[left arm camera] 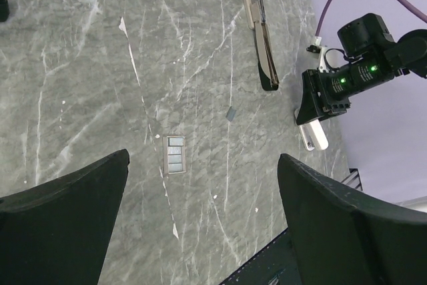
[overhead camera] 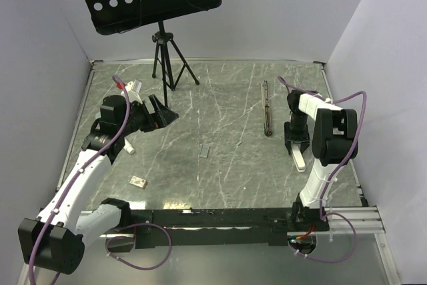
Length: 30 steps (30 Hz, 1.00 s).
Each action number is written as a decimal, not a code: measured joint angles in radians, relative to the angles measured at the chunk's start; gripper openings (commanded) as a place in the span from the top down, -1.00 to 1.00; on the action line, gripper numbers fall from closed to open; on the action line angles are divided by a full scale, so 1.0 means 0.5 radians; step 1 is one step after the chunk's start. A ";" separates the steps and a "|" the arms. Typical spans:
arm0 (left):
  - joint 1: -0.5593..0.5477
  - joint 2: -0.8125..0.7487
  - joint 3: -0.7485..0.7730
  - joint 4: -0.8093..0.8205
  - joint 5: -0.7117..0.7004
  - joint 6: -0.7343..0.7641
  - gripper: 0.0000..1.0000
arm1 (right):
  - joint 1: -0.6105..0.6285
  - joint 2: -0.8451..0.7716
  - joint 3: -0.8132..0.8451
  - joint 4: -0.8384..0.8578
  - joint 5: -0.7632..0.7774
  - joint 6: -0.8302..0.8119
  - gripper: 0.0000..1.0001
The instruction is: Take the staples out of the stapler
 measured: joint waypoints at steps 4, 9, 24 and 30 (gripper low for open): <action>-0.004 0.000 0.000 0.000 -0.001 0.000 -0.94 | -0.001 0.000 -0.007 0.004 -0.001 -0.005 0.28; -0.009 -0.002 0.000 0.001 -0.001 0.003 -0.96 | -0.005 -0.001 -0.007 0.004 0.003 -0.002 0.80; -0.010 -0.002 -0.002 0.020 0.072 0.007 -0.94 | 0.175 -0.461 0.218 0.020 -0.533 -0.021 1.00; -0.011 0.000 -0.037 0.098 0.167 0.008 -0.90 | 0.439 -0.644 0.239 0.260 -0.976 0.048 1.00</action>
